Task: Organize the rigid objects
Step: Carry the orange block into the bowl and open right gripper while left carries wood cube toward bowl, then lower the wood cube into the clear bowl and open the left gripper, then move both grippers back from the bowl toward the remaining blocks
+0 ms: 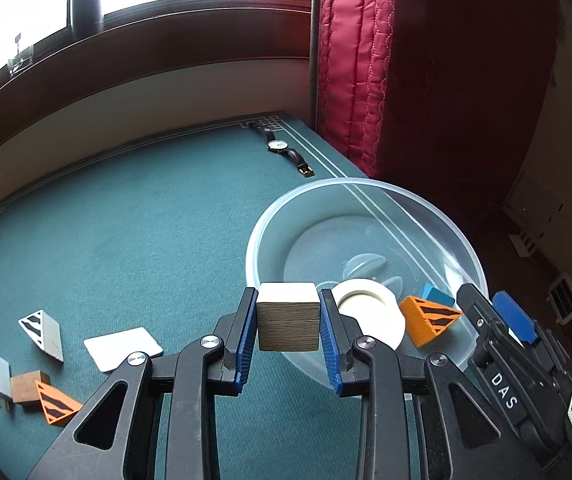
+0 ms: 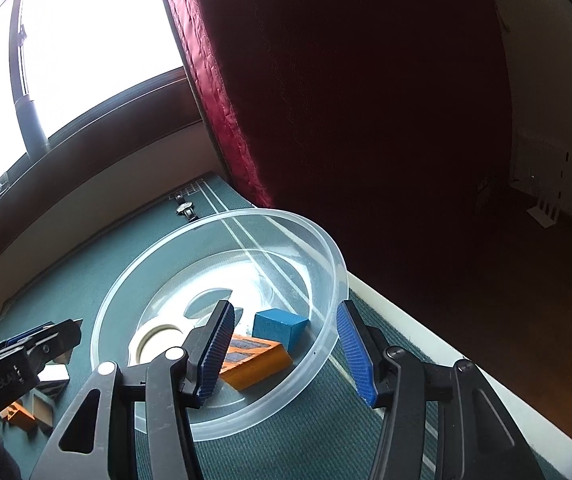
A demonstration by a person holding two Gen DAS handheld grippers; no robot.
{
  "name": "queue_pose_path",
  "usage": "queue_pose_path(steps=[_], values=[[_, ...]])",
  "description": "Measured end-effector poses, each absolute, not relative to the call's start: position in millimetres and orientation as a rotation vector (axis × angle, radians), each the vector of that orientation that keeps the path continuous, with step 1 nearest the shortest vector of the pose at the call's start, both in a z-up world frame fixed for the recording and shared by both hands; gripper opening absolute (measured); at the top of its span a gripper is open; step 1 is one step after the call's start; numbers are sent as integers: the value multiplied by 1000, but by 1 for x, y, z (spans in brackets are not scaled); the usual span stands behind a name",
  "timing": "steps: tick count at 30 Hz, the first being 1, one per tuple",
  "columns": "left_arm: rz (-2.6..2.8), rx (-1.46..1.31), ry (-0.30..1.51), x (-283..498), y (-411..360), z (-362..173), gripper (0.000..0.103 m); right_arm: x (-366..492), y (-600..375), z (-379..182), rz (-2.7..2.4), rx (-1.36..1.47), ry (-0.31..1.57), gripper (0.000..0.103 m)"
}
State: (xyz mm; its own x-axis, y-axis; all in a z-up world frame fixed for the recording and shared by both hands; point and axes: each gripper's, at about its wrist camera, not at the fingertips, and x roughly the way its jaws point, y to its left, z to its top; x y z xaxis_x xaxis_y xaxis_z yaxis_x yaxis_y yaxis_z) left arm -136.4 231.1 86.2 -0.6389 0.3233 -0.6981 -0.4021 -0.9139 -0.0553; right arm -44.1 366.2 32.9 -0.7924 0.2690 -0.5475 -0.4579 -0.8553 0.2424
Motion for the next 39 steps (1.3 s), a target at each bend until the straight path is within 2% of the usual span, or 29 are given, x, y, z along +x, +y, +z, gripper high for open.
queue_pose_path(steps=[8, 10, 11, 12, 27, 33, 39], values=[[2495, -1026, 157, -154, 259, 85, 32, -45, 364, 33, 2605, -723, 514, 57], [2490, -1047, 138, -158, 260, 84, 46, -46, 364, 33, 2606, -723, 513, 57], [2498, -1048, 121, -159, 258, 84, 59, -46, 364, 33, 2607, -724, 513, 57], [2519, -1040, 104, -158, 255, 85, 66, -46, 364, 33, 2607, -725, 514, 57], [2678, -1031, 105, -136, 213, 84, 67, -49, 363, 32, 2608, -720, 501, 57], [2723, -1041, 113, -126, 197, 81, 67, -50, 361, 33, 2610, -714, 493, 63], [2757, -1058, 78, -120, 177, 79, 67, -50, 359, 34, 2612, -701, 478, 65]])
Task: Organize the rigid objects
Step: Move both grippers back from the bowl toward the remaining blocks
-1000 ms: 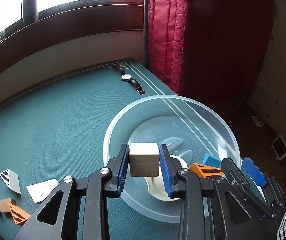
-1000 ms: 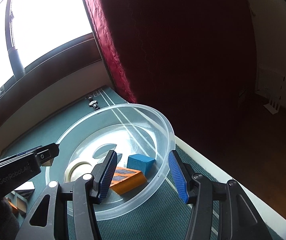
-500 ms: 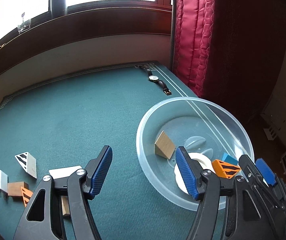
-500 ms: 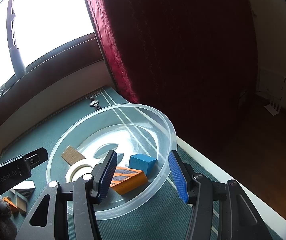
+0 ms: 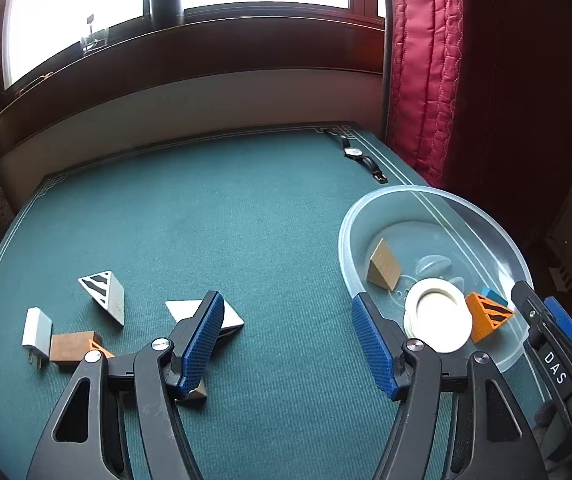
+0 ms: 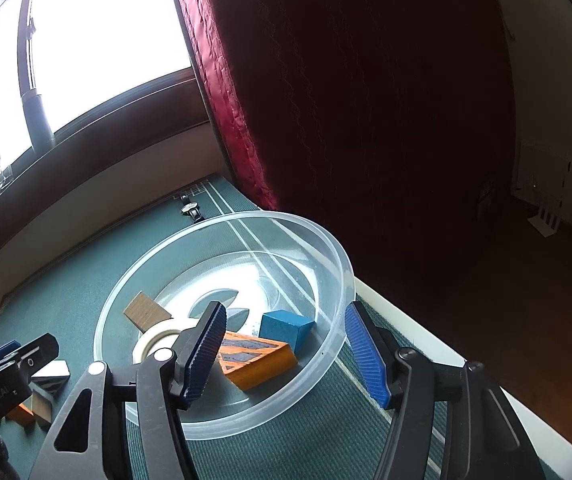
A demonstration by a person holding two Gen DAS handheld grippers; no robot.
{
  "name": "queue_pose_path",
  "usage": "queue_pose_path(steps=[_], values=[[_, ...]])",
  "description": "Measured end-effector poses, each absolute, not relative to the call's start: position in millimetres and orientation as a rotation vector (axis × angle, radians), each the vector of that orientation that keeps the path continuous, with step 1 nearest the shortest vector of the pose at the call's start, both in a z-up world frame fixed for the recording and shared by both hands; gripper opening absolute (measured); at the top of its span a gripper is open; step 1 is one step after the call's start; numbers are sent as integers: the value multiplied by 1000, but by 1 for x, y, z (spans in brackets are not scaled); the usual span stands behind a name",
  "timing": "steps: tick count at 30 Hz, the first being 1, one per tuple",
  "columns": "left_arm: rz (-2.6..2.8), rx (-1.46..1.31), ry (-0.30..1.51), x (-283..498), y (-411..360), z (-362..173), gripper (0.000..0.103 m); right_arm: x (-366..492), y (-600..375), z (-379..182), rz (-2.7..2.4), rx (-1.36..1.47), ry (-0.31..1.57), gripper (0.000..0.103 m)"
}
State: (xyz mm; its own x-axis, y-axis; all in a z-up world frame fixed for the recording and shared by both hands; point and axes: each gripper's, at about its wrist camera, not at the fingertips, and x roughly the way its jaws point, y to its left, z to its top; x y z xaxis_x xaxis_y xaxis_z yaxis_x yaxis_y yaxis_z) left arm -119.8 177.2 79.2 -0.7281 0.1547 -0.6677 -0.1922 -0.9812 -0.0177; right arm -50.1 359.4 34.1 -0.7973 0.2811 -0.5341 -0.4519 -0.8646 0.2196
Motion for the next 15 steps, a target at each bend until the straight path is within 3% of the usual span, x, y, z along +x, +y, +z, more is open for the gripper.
queue_pose_path(steps=[15], values=[[2824, -1140, -21, -104, 125, 67, 70, -48, 338, 40, 2689, -675, 381, 82]])
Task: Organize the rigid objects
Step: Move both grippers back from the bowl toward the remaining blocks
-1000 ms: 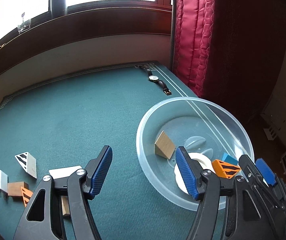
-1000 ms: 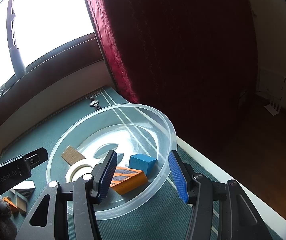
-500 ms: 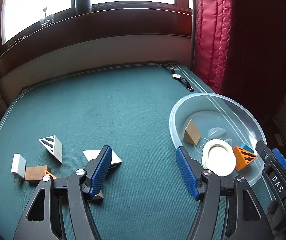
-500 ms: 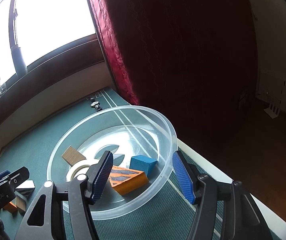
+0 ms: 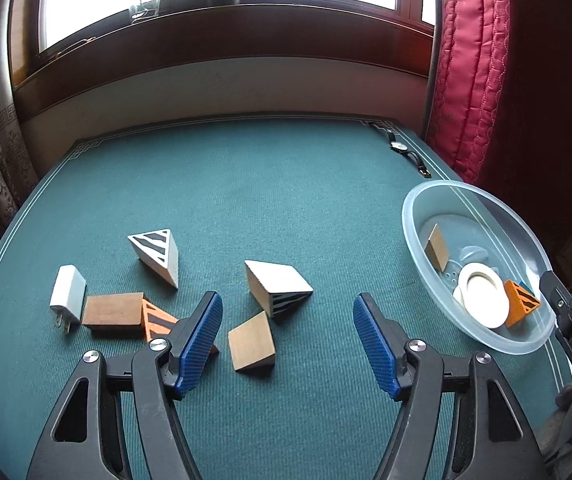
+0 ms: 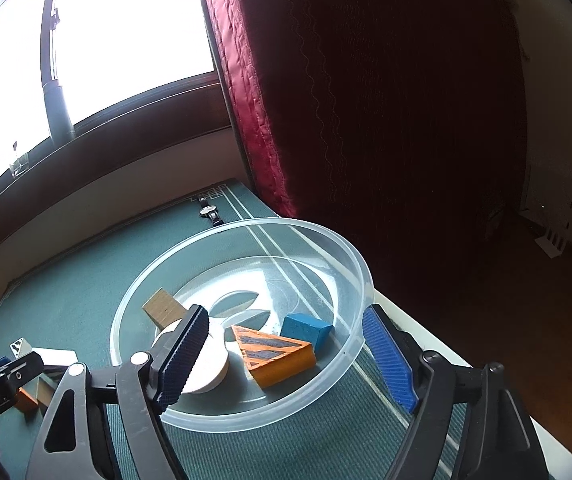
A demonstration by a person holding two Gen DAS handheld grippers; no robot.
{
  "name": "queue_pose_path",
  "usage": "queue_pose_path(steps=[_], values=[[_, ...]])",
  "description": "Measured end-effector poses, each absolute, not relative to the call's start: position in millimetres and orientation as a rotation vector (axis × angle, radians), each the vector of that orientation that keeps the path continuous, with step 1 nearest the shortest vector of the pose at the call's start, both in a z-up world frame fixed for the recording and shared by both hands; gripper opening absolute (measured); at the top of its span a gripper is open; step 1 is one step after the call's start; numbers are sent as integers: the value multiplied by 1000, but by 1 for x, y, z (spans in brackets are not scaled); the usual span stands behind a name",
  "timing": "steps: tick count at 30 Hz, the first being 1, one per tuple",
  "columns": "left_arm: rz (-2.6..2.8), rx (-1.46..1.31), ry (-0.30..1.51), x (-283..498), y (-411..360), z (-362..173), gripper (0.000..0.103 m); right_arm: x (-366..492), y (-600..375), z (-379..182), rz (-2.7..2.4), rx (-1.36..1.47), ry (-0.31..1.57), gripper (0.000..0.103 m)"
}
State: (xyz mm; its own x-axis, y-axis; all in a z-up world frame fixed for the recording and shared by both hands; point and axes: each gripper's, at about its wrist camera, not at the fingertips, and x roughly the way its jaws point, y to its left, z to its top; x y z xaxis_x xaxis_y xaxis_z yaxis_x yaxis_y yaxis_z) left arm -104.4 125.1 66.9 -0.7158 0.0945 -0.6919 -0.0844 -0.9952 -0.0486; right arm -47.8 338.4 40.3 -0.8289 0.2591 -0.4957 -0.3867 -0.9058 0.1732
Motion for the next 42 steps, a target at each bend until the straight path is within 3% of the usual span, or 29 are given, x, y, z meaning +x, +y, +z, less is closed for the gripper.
queue_pose_path(steps=[42], values=[[3036, -1386, -216, -84, -28, 30, 70, -30, 197, 19, 3123, -1129, 161, 82]])
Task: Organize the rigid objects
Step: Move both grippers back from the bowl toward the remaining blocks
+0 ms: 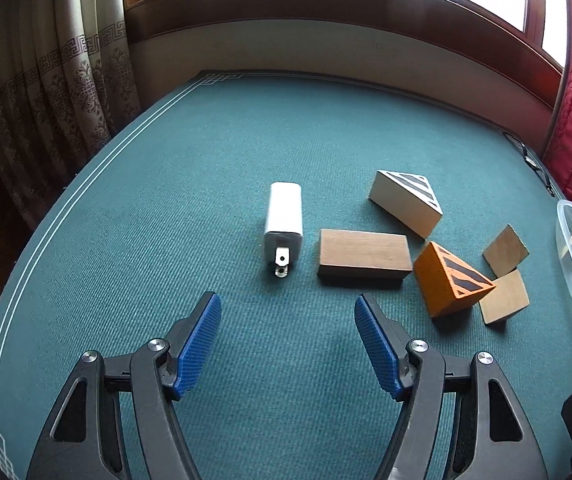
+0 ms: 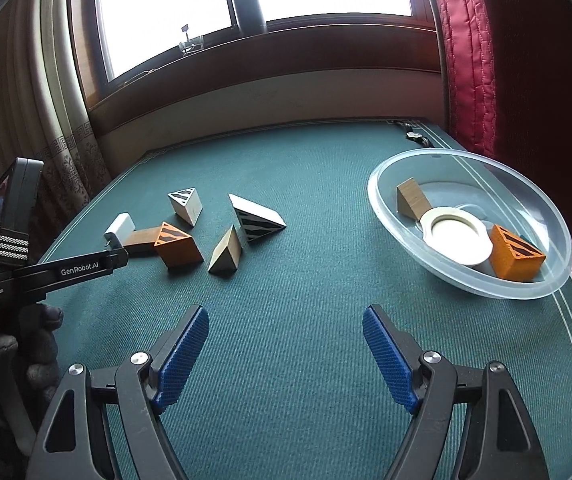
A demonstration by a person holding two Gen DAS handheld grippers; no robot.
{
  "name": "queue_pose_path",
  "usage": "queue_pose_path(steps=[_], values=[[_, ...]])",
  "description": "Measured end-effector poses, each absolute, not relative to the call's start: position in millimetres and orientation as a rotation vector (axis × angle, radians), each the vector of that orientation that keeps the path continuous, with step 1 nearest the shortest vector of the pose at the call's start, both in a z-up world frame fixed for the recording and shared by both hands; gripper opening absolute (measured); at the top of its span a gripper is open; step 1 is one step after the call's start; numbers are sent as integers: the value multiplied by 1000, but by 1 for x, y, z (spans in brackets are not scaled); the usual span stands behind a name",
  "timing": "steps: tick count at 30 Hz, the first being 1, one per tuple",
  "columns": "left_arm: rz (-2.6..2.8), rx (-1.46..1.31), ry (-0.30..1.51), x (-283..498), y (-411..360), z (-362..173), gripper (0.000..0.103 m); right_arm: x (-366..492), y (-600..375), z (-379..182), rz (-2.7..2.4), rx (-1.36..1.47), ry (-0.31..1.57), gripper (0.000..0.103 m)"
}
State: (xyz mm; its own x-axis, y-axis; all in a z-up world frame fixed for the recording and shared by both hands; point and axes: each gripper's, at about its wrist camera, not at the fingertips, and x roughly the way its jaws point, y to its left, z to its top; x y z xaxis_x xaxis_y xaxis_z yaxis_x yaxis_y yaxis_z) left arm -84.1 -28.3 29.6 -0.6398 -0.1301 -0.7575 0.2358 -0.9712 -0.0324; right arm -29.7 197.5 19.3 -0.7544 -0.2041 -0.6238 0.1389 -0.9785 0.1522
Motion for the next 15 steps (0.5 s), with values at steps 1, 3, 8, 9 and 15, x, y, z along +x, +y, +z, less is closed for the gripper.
queue_pose_path(steps=[1, 3, 8, 9, 15], values=[[-2659, 1217, 194, -85, -31, 29, 70, -30, 196, 19, -2775, 1008, -139, 82], [-2648, 1217, 199, -87, -36, 27, 70, -30, 195, 18, -2769, 1014, -136, 82], [-2631, 1206, 199, -95, -45, 27, 70, -32, 194, 15, -2763, 1032, -140, 82], [-2632, 1203, 202, -97, -46, 28, 70, -32, 195, 15, -2761, 1035, -141, 82], [-2635, 1167, 202, -111, -52, 33, 70, -35, 195, 13, -2753, 1058, -147, 82]])
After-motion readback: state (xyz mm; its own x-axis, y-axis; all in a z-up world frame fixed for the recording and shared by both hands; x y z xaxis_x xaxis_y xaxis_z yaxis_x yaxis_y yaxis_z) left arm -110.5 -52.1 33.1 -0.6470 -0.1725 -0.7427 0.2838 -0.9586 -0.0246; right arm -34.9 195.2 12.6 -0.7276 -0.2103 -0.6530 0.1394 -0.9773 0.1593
